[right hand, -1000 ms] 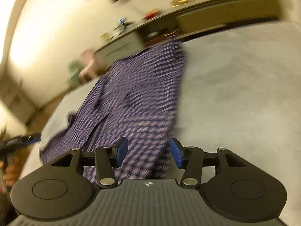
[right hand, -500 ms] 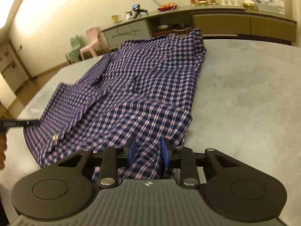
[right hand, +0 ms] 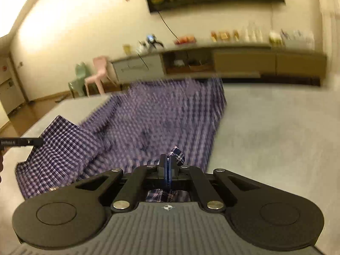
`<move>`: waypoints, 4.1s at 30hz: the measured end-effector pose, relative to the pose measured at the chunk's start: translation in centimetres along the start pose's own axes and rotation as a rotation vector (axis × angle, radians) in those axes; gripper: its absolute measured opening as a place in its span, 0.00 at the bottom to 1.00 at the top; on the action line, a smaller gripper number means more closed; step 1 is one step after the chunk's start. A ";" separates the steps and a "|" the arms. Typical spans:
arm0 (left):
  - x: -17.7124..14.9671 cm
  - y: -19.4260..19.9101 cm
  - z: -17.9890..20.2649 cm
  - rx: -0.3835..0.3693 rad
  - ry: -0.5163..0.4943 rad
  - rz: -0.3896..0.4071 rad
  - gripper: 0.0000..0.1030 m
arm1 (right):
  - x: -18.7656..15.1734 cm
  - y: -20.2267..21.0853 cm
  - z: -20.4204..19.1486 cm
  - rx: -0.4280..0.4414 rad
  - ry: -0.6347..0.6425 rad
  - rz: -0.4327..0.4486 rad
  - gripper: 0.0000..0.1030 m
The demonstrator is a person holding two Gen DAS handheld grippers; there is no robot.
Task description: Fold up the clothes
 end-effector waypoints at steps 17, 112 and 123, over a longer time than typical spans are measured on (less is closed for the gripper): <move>-1.7 -1.7 0.2 0.117 -0.022 -0.132 0.18 | 1.5 -0.5 -3.1 0.034 0.097 -0.011 0.02; -4.4 1.7 8.7 0.093 -0.251 -0.095 0.19 | -2.4 -4.4 -4.9 -0.156 0.265 -0.269 0.39; -3.3 0.9 7.0 0.012 -0.129 -0.134 0.19 | 0.3 -3.6 -0.3 -0.135 0.136 -0.240 0.41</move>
Point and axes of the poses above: each gripper's, at about its wrist camera, not at the fingertips, and y roughly against the way its jaws point, z to its right, x to its top, the point moved 7 cm from there along -y, roughly the way its jaws point, and after that the axes turned 4 degrees about x, right-handed, at the moved point
